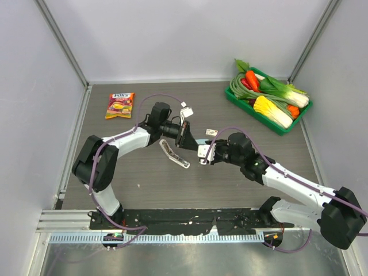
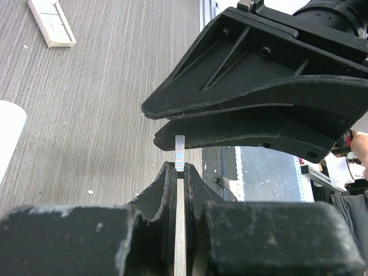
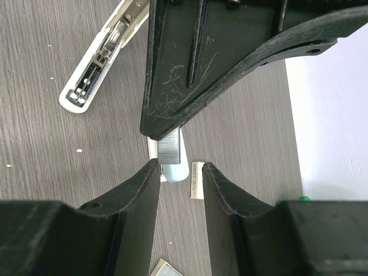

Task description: Load the staples into the stapler

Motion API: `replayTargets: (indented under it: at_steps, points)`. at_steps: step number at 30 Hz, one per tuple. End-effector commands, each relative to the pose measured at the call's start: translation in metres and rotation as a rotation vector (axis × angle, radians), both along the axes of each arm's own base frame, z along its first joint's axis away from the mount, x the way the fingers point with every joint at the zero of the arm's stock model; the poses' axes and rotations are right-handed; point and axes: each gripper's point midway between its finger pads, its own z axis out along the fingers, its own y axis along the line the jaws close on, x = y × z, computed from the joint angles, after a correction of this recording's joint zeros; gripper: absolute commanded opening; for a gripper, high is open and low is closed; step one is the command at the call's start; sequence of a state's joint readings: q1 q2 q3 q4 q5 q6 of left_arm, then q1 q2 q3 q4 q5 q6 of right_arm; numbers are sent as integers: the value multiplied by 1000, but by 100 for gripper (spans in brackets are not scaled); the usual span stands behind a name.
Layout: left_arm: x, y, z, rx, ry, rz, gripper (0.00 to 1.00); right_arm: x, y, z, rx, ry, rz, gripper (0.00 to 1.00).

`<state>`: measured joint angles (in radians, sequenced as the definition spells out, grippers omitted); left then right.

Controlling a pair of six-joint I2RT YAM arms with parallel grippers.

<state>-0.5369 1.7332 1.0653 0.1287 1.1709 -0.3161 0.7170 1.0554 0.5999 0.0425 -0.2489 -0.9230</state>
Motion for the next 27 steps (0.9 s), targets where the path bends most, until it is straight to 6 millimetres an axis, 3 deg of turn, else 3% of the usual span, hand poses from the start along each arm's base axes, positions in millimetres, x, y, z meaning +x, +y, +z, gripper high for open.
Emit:
replayTargets:
  at_steps: [1, 9, 27]
  points:
    - [-1, -2, 7, -26, 2, -23, 1, -2, 7, 22, 46, -74, 42, 40]
    - [2, -4, 3, -20, 18, -10, 1, -18, 12, 13, 26, -37, 130, 37]
    - [-3, -5, 3, -55, 64, -44, 5, -21, 11, 10, 16, -70, 152, 21]
